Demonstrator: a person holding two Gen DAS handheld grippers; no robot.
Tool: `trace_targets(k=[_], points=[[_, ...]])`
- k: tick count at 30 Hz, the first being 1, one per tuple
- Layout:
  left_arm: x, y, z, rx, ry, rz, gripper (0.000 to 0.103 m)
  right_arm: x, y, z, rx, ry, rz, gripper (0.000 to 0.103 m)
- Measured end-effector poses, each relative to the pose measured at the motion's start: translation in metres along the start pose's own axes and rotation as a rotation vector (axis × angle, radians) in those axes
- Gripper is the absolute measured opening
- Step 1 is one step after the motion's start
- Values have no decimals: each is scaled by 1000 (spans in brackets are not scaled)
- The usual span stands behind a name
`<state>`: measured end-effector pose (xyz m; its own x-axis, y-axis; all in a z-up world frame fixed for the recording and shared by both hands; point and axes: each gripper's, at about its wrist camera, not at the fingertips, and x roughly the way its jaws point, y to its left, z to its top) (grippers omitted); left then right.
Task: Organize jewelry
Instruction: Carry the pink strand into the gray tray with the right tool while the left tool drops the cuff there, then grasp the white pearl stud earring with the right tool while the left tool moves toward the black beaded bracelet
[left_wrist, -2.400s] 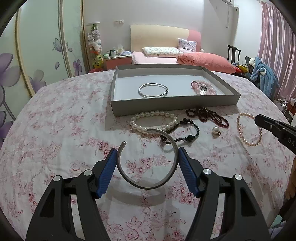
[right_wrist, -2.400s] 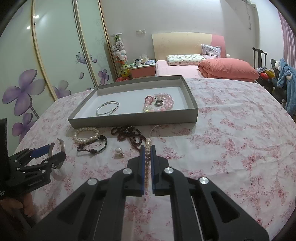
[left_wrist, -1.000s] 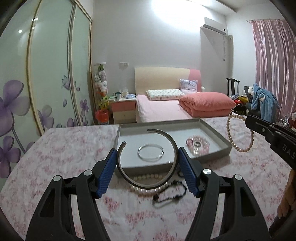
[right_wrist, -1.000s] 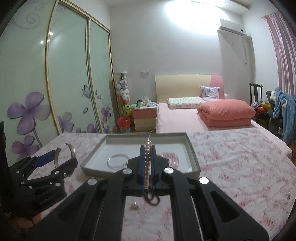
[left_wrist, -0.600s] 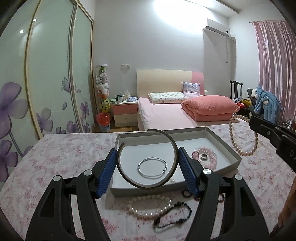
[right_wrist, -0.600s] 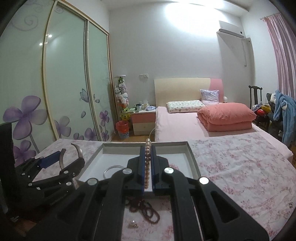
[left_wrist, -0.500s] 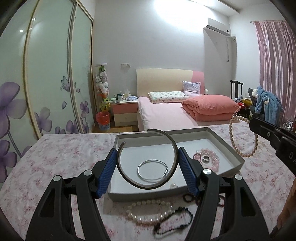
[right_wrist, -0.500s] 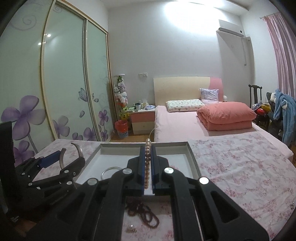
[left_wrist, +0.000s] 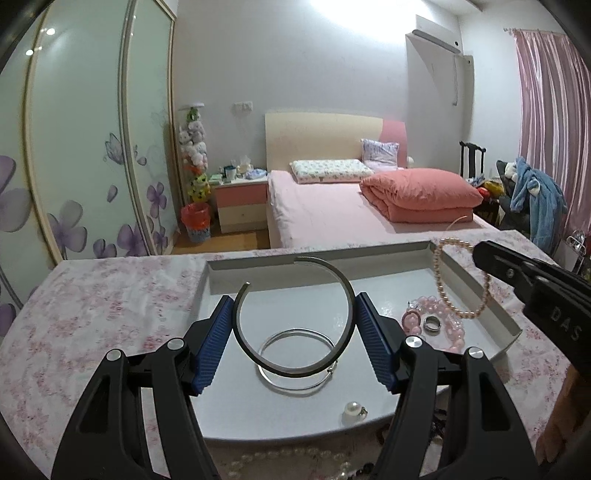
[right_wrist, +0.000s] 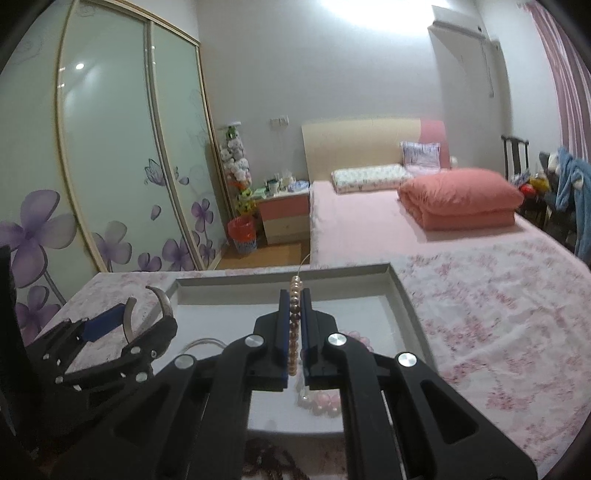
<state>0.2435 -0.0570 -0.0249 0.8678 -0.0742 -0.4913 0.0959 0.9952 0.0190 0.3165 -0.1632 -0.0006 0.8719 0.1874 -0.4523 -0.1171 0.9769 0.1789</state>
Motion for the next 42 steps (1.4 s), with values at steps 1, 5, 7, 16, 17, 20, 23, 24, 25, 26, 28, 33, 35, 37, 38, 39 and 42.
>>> trace_targets(k=[1,5,7,16,17,20,23,24,25,26,28,33,35,37,38,39,42], points=[[4,-1,0,1,10,-4,67,5,-3,0,10,12,4,6],[13,-3,0,3,40,-18,67,28,-13,-1,56,72,22,6],[18,-4,0,4,58,-23,67,36,-17,-4,75,98,28,7],[24,4,2,-21,76,-17,72,40,-30,-8,141,146,22,19],[21,6,3,-26,72,-14,72,36,-31,-8,145,141,19,19],[18,17,6,-45,65,-3,72,25,-34,-8,150,130,12,19],[3,29,6,-69,54,14,72,13,-37,-10,148,125,5,19],[-1,33,6,-74,53,18,72,8,-39,-11,147,125,2,19],[-7,37,4,-80,52,24,72,4,-39,-13,146,128,0,19],[-13,42,3,-85,53,27,73,0,-41,-14,145,131,-1,19],[-22,48,-1,-91,54,33,73,-9,-41,-18,138,137,-7,19],[-48,68,-19,-111,74,50,75,-28,-42,-33,123,176,-13,19],[-56,74,-29,-122,93,55,75,-33,-41,-41,117,201,-16,19],[-62,78,-37,-131,112,57,76,-36,-39,-48,111,221,-12,19],[-64,81,-41,-135,124,59,76,-37,-38,-52,106,235,-11,19],[-67,82,-45,-138,133,60,76,-39,-36,-55,100,244,-11,19],[-72,87,-55,-151,162,54,78,-42,-32,-66,83,278,-4,20]])
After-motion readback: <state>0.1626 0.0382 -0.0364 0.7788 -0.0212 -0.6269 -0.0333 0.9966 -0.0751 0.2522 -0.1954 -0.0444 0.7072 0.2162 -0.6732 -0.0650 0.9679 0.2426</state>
